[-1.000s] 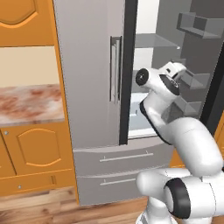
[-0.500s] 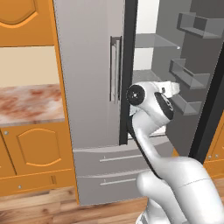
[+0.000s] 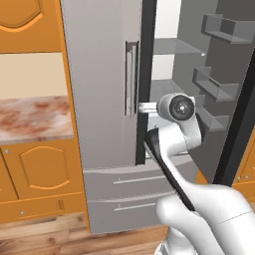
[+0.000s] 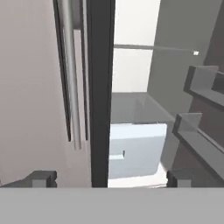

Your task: Take the cakes from the fridge and place them on the empty tray on the dining counter.

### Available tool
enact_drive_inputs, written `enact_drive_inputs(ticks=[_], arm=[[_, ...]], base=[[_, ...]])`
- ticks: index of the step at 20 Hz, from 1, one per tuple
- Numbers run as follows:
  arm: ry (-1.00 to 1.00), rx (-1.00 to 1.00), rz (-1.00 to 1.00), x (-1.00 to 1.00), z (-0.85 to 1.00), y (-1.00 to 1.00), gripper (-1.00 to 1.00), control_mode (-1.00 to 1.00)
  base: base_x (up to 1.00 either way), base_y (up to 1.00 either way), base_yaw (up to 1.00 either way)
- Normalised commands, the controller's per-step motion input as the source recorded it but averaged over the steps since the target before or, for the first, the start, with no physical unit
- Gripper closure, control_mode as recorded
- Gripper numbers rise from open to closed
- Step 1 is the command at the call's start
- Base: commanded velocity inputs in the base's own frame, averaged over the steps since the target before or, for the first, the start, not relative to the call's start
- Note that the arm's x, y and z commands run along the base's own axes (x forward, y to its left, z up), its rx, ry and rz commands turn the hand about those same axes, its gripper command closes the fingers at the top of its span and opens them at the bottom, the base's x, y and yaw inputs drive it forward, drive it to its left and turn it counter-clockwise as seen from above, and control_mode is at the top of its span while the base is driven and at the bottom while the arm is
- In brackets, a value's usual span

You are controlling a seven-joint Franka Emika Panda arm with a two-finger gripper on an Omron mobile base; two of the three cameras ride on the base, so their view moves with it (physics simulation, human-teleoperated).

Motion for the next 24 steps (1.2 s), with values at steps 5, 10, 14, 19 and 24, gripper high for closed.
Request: enact_drive_inputs(ticks=[5, 10, 14, 19, 24], arm=[[0.0, 0.0, 0.12, -0.02, 0.0, 0.18, -1.0, -1.0], [0.06, 0.01, 0.01, 0.27, 0.11, 0.52, -1.0, -1.0], [0.29, 0.01, 0.07, 0.46, 0.23, 0.19, -1.0, -1.0], [0.21, 0.0, 0.05, 0.25, 0.09, 0.0, -1.0, -1.0], [-0.03, 0.0, 0.02, 0.41, -0.08, -0.1, -1.0, -1.0]], base=[[0.0, 0.0, 0.0], [0.0, 0.0, 0.0], [0.0, 0.0, 0.0], [0.0, 0.0, 0.0], [0.0, 0.0, 0.0]])
